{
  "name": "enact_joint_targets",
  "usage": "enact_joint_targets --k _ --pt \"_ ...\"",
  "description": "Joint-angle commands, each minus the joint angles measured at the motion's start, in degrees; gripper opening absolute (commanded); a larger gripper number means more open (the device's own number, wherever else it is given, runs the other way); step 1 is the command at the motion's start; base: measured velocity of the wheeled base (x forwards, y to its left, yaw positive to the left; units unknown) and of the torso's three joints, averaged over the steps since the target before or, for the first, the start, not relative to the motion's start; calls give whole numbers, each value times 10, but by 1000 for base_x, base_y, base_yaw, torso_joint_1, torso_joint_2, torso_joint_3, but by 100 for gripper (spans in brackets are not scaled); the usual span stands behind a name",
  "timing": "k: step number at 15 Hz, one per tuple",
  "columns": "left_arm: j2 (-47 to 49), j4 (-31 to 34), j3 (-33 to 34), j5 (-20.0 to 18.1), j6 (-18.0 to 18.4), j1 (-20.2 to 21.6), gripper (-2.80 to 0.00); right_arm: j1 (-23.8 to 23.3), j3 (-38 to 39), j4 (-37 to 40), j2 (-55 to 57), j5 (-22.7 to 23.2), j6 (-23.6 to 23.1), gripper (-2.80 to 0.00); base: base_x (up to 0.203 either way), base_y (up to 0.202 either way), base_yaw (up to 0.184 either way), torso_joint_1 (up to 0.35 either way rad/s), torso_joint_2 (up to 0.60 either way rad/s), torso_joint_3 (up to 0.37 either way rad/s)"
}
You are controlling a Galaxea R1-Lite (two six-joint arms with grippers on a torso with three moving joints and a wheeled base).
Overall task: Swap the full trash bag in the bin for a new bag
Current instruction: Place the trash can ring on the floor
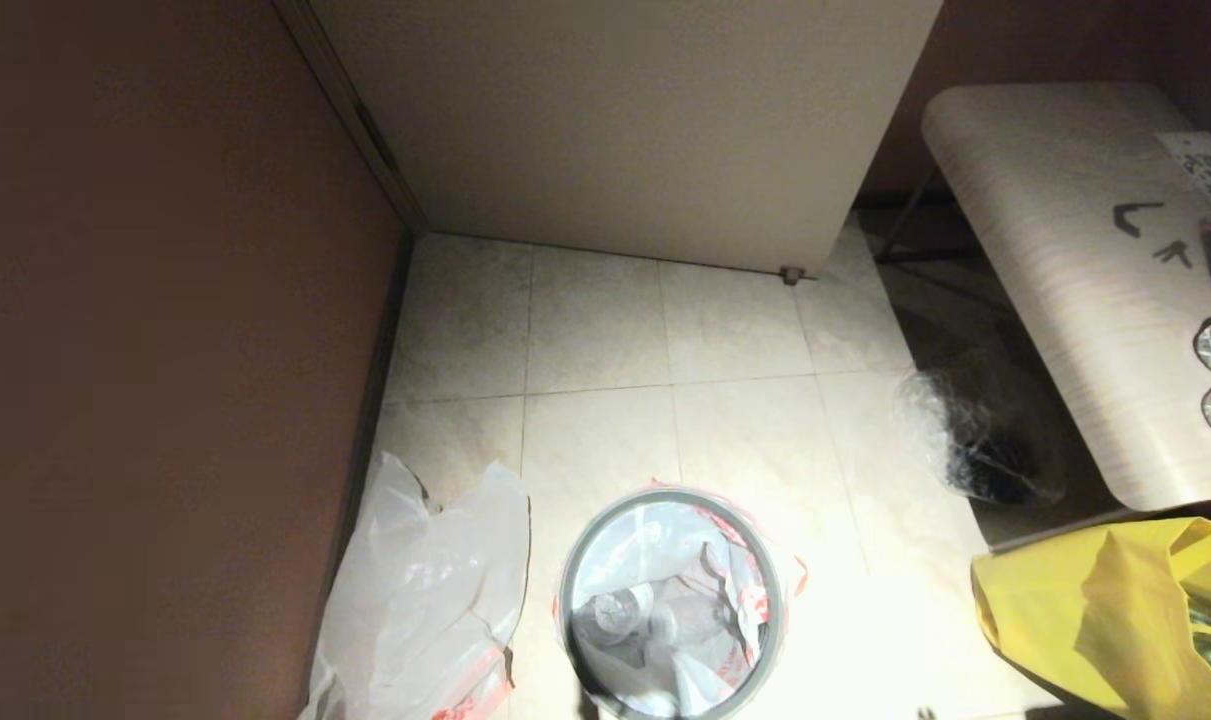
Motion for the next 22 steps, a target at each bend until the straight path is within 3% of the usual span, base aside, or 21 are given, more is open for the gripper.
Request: enact_joint_targets --k 1,5,11,15,18,22 --pt "0 0 0 0 -1 0 -280 0 3 2 0 0 -3 -280 0 0 0 0 0 0" --pt "0 0 0 0 -1 0 -280 -1 -38 15 15 11 -32 -280 0 0 0 0 0 0" --pt "0 0 0 0 -1 0 -280 0 -155 43 177 28 -55 -280 0 0 0 0 0 0" --pt "0 0 0 0 -1 0 -280 3 -244 40 369 30 -73 -280 0 0 0 0 0 0" --pt "0 0 0 0 -1 0 -280 38 -319 22 540 22 -67 -280 0 0 0 0 0 0" --pt "0 0 0 0 -1 0 -280 110 -360 -142 825 -18 -53 -280 0 0 0 0 0 0"
